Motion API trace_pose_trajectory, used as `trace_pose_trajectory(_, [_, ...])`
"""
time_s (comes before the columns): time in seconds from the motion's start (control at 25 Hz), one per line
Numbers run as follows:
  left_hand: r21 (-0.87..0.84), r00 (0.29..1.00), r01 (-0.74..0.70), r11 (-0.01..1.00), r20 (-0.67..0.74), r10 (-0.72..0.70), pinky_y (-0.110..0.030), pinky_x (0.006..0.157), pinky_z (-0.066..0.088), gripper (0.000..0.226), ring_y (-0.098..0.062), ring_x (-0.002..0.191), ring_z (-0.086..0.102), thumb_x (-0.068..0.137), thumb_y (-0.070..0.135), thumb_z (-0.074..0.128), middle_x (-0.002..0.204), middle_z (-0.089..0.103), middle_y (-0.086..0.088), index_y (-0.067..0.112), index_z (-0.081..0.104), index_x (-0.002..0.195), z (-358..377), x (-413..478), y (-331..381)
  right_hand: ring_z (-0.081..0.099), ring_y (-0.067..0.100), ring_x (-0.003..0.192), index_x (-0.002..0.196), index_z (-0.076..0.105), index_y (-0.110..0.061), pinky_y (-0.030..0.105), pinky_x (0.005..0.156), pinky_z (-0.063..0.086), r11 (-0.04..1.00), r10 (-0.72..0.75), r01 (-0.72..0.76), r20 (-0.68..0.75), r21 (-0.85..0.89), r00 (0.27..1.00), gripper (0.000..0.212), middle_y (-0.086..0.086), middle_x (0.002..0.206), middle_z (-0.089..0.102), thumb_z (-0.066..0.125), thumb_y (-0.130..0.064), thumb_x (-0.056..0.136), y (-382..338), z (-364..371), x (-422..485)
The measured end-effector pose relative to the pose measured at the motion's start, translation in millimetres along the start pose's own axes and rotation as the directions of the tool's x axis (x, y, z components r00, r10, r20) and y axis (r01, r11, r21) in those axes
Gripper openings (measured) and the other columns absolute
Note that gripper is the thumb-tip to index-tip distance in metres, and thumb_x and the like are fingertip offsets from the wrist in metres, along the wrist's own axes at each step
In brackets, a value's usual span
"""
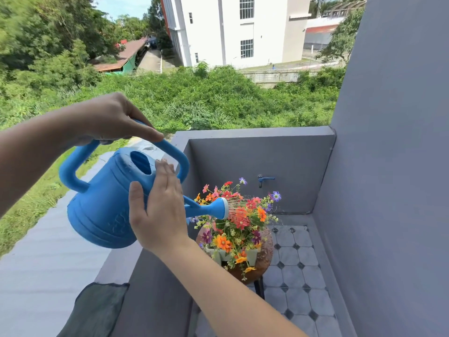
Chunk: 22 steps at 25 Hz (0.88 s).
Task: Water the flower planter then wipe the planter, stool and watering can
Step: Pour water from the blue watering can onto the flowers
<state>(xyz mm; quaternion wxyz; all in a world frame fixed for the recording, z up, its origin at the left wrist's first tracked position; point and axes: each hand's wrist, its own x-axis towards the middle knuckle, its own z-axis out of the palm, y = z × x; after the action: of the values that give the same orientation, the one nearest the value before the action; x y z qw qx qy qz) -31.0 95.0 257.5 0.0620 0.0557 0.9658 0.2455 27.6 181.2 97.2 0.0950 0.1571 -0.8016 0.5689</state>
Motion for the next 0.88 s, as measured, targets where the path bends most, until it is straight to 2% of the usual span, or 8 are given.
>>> trace_pose_trajectory(0.2, [0.029, 0.991, 0.030, 0.999, -0.128, -0.026, -0.019, 0.031, 0.024, 0.057, -0.016, 0.036, 0.029, 0.035, 0.058, 0.082, 0.043, 0.042, -0.005, 0.020, 0.078, 0.077, -10, 8, -2, 0.004, 0.017, 0.148, 0.151, 0.014, -0.003, 0.029, 0.120, 0.000, 1.000, -0.013, 0.012, 0.046, 0.026, 0.999, 0.064, 0.009, 0.161, 0.015, 0.039, -0.032, 0.099, 3, 1, 30])
trace_pose_trajectory(0.36, [0.027, 0.983, 0.080, 0.996, -0.169, -0.074, -0.018, 0.038, 0.026, 0.043, -0.016, 0.039, 0.030, 0.046, 0.051, 0.080, 0.036, 0.040, 0.001, 0.020, 0.078, 0.075, -17, 7, -11, 0.005, 0.017, 0.148, 0.151, 0.014, -0.003, 0.029, 0.120, 0.001, 0.998, -0.008, 0.001, 0.116, 0.062, 0.993, 0.064, 0.009, 0.160, 0.015, 0.038, -0.033, 0.100, -2, 12, 38])
trace_pose_trajectory(0.44, [0.035, 0.981, 0.112, 0.993, -0.162, -0.105, -0.016, 0.034, 0.026, 0.053, -0.016, 0.034, 0.029, 0.035, 0.060, 0.084, 0.035, 0.040, 0.001, 0.021, 0.078, 0.071, -21, 3, -18, 0.005, 0.017, 0.148, 0.151, 0.013, -0.003, 0.029, 0.120, 0.001, 0.997, -0.002, -0.010, 0.150, 0.083, 0.989, 0.065, 0.009, 0.161, 0.015, 0.038, -0.034, 0.100, -4, 20, 37])
trace_pose_trajectory(0.52, [0.035, 0.982, 0.129, 0.991, -0.140, -0.123, -0.016, 0.031, 0.025, 0.064, -0.015, 0.031, 0.029, 0.017, 0.073, 0.078, 0.035, 0.042, 0.001, 0.033, 0.077, 0.068, -23, 0, -27, 0.004, 0.016, 0.148, 0.151, 0.012, -0.004, 0.029, 0.121, 0.001, 0.995, 0.004, -0.023, 0.185, 0.099, 0.983, 0.065, 0.008, 0.161, 0.014, 0.037, -0.034, 0.100, -7, 28, 33])
trace_pose_trajectory(0.56, [0.030, 0.982, 0.132, 0.991, -0.137, -0.127, -0.015, 0.031, 0.025, 0.064, -0.014, 0.030, 0.029, 0.017, 0.073, 0.078, 0.036, 0.042, 0.002, 0.033, 0.077, 0.067, -23, -1, -32, 0.004, 0.017, 0.148, 0.151, 0.012, -0.004, 0.029, 0.121, 0.000, 0.994, 0.006, -0.027, 0.196, 0.104, 0.981, 0.065, 0.008, 0.161, 0.013, 0.037, -0.034, 0.100, -7, 31, 31])
trace_pose_trajectory(0.72, [-0.005, 0.979, 0.161, 0.987, -0.124, -0.160, -0.013, 0.030, 0.022, 0.040, -0.011, 0.029, 0.027, 0.051, 0.046, 0.081, 0.035, 0.040, 0.001, 0.017, 0.079, 0.078, -14, -3, -40, -0.003, 0.017, 0.149, 0.152, 0.010, -0.005, 0.029, 0.120, -0.006, 0.996, 0.006, -0.020, 0.177, 0.081, 0.984, 0.066, 0.008, 0.162, 0.009, 0.035, -0.035, 0.100, -5, 41, 14])
trace_pose_trajectory(0.8, [-0.028, 0.989, 0.124, 0.992, -0.074, -0.126, -0.014, 0.031, 0.022, 0.053, -0.011, 0.028, 0.027, 0.042, 0.060, 0.083, 0.034, 0.040, 0.002, 0.020, 0.079, 0.076, -9, -6, -42, -0.006, 0.015, 0.149, 0.152, 0.009, -0.005, 0.028, 0.119, -0.008, 0.998, -0.009, 0.000, 0.150, 0.057, 0.989, 0.066, 0.007, 0.162, 0.006, 0.035, -0.036, 0.100, -3, 42, 5])
trace_pose_trajectory(0.88, [-0.063, 0.996, 0.074, 0.995, -0.047, -0.077, -0.014, 0.031, 0.023, 0.071, -0.013, 0.030, 0.028, 0.021, 0.073, 0.080, 0.035, 0.040, 0.001, 0.024, 0.079, 0.072, -5, -9, -44, -0.006, 0.015, 0.149, 0.152, 0.010, -0.006, 0.029, 0.120, -0.007, 0.999, -0.034, 0.030, 0.109, 0.036, 0.993, 0.066, 0.007, 0.162, 0.007, 0.037, -0.035, 0.099, 0, 41, -2])
